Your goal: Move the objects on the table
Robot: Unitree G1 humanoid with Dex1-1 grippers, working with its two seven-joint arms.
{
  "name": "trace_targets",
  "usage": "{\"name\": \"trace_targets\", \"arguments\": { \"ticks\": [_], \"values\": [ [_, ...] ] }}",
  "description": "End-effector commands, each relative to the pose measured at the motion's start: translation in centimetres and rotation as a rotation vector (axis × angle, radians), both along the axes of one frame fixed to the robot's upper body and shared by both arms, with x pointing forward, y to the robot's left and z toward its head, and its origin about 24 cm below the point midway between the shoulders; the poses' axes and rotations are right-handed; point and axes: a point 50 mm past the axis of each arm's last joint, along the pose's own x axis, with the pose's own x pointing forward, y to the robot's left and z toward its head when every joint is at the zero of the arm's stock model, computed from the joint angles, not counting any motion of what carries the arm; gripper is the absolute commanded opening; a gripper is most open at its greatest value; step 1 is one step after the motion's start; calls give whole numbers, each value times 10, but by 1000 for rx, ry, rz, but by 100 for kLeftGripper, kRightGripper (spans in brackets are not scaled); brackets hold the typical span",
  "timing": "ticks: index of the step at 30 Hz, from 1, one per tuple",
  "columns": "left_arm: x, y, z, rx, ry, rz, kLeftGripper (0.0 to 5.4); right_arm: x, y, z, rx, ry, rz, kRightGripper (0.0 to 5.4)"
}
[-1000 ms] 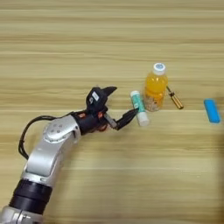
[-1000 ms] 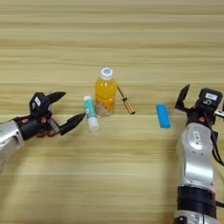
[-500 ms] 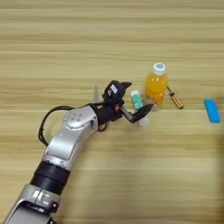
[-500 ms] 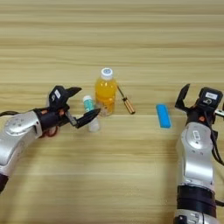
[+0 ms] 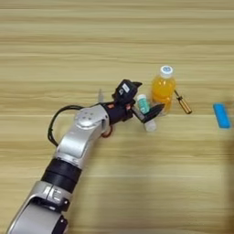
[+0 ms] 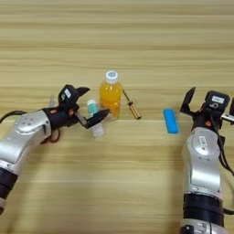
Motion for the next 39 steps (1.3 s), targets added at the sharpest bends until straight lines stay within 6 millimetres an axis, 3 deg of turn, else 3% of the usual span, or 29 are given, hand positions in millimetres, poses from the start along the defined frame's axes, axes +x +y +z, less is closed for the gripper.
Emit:
{"name": "trace_targets", "arguments": {
  "ticks": [1,39],
  "values": [
    [3,-7,1,21,-14,-12,539,1,2,2,11,-13,6,540],
    [33,-42,6,20,-13,8,539,1,10,3,21,-22,22,540]
  ]
}}
